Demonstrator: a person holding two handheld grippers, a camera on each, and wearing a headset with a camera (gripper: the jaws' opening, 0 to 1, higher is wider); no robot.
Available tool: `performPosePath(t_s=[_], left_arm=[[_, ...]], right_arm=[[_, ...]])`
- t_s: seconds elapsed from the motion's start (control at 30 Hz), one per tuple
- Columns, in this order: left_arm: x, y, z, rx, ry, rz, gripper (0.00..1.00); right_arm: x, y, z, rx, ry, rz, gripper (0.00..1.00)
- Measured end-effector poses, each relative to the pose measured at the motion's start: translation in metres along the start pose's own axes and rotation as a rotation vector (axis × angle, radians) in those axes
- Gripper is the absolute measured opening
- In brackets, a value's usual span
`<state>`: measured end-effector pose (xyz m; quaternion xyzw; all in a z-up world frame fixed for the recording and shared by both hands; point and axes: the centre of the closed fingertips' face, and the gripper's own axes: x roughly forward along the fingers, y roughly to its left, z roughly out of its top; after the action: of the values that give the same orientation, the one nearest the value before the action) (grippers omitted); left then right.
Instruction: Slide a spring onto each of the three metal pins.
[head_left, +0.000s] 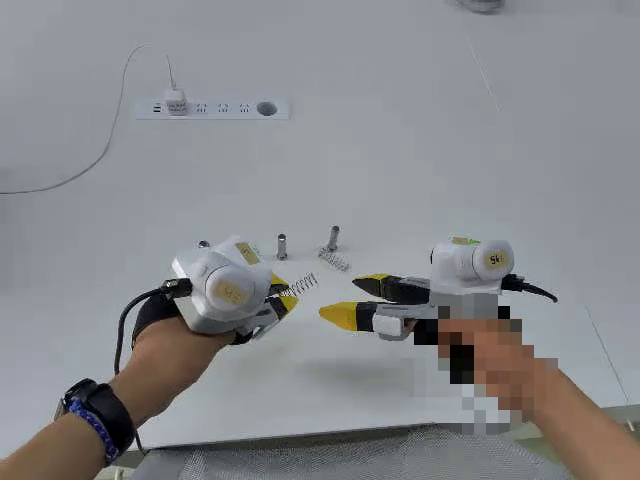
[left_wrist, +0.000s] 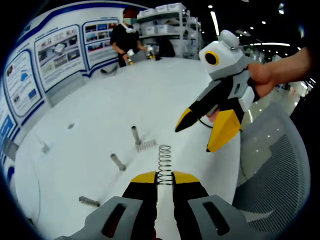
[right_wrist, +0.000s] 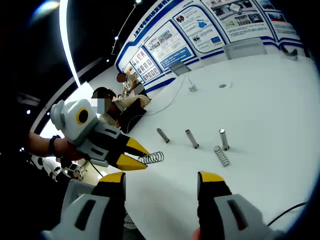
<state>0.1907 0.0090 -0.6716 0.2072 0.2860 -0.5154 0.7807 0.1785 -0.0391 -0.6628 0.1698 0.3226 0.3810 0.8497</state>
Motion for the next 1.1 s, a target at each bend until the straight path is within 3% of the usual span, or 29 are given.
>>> performPosePath(t_s=[0.17, 0.5, 0.83, 1.1], left_arm=[[-0.004, -0.004, 0.004, 0.02, -0.006, -0.013, 0.1], [-0.014, -0.008, 0.016, 0.047, -0.032, -0.03, 0.1], [-0.017, -0.011, 0.018, 0.066, -0.038, -0.046, 0.1], [-0.02, -0.02, 0.019, 0.081, -0.04, -0.066, 0.1]], right_arm=[[0.0, 0.006, 0.004, 0.011, -0.003, 0.032, 0.51], [0.005, 0.016, 0.01, 0.027, 0.004, 0.071, 0.45], [0.008, 0.023, 0.015, 0.032, 0.007, 0.1, 0.38], [0.012, 0.031, 0.013, 0.047, 0.005, 0.135, 0.29]])
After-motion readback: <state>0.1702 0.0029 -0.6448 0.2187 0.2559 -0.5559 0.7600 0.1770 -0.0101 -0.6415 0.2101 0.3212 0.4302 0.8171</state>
